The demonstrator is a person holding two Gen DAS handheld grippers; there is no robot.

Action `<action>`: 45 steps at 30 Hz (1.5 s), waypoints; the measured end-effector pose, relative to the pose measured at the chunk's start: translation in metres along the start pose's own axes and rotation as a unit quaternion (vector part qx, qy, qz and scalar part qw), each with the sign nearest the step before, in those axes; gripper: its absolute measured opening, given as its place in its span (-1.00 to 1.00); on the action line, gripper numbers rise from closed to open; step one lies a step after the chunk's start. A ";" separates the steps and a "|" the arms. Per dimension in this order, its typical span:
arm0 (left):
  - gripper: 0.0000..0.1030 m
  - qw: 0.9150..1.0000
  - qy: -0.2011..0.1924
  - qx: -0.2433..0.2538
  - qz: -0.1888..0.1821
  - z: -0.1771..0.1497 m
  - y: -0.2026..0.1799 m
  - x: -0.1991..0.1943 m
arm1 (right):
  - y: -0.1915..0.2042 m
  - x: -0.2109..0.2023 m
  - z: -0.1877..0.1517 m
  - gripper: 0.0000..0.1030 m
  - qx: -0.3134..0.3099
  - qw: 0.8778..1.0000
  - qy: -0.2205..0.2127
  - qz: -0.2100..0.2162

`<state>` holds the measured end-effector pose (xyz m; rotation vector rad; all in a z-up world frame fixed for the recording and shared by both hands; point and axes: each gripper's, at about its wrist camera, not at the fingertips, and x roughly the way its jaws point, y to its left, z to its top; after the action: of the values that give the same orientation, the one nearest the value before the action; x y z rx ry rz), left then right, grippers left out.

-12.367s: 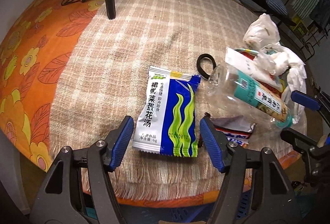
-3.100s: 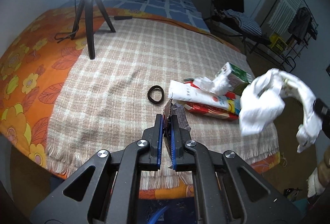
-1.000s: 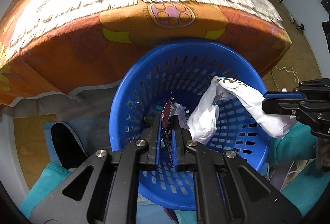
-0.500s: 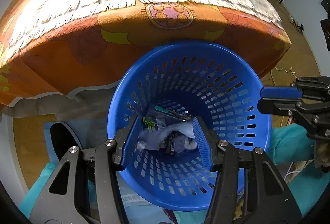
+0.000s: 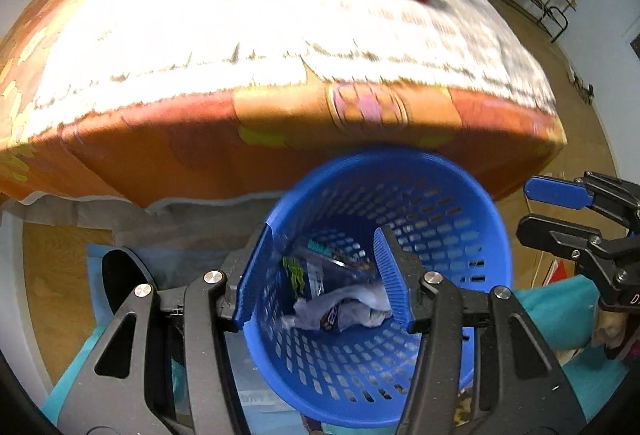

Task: Collect trash
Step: 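Carry wrapper and plastic bag to the blue basket and release both, then move both tools back over the bed toward the hair tie and milk carton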

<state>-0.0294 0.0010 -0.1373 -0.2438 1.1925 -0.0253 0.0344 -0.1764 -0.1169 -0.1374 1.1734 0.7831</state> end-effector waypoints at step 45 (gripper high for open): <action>-0.54 0.990 -0.092 -0.104 0.009 0.218 0.081 0.035 | -0.140 -0.018 0.222 0.25 -0.123 0.967 -0.146 -0.170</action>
<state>0.1763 0.1132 -0.1103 -0.4110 1.0134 0.1355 0.2886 -0.1803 -0.0511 -0.4055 0.7433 0.6155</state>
